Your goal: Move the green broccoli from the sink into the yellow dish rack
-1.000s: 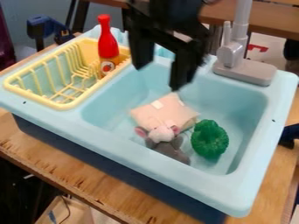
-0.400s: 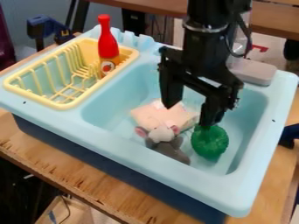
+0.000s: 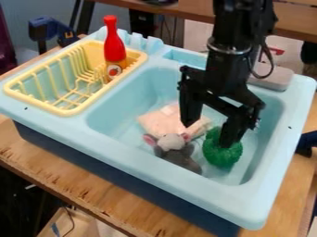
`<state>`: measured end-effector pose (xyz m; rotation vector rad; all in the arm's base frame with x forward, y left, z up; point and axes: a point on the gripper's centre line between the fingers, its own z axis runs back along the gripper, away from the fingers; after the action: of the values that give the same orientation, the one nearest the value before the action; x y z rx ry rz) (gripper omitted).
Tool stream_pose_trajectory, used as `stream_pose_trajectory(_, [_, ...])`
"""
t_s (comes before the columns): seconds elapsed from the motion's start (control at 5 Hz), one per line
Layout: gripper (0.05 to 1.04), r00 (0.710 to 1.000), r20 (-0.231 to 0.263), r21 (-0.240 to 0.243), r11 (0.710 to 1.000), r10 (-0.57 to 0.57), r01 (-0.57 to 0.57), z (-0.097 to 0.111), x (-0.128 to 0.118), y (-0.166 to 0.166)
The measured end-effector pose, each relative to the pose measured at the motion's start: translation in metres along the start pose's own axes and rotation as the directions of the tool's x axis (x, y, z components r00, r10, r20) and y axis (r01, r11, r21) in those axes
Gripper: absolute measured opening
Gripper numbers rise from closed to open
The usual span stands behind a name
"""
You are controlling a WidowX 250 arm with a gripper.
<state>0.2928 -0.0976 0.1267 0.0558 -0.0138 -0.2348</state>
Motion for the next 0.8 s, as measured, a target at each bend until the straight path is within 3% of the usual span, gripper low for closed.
stream_pose_trajectory(0.2, [1.003,1.0,-0.004,-0.009,1.0,-0.012,0.012,-0.008,0.008,-0.004])
stream_pose_trajectory(0.4, [0.948,0.999,0.031,-0.016,0.999,-0.039,0.04,-0.005,0.016,-0.013])
stream_pose_trajectory(0.8, [0.373,0.999,0.027,-0.02,1.0,-0.018,0.019,-0.007,0.018,-0.014])
